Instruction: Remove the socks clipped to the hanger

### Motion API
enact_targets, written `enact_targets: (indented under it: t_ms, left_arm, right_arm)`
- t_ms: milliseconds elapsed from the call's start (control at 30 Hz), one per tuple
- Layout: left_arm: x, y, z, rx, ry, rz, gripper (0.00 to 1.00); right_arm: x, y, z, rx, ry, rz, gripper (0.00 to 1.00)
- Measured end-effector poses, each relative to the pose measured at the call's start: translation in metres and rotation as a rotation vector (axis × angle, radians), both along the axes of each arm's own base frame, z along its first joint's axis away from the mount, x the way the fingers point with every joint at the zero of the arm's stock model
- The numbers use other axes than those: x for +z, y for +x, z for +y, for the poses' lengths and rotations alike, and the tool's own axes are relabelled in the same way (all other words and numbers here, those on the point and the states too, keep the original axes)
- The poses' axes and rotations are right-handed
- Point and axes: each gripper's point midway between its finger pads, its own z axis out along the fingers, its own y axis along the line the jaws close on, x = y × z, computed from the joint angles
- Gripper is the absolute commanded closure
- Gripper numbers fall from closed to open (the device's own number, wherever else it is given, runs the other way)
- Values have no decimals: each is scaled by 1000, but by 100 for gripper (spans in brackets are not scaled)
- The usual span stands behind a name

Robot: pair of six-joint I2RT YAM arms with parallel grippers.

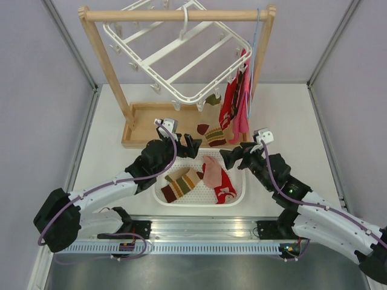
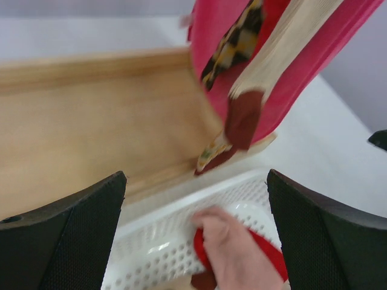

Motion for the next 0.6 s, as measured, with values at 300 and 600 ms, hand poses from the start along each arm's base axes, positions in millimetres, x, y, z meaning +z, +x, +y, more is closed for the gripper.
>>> enact_targets:
  t_ms: [300,600]
  left_arm:
    - [37,23,-44,-147,-124,-138,0]
    - [17,28,-65,-212,-135,-133,0]
  right_arm:
    - [12,-4,-16,20,90,-38,2]
    - [-2,-7,-18,29,69,-10,2]
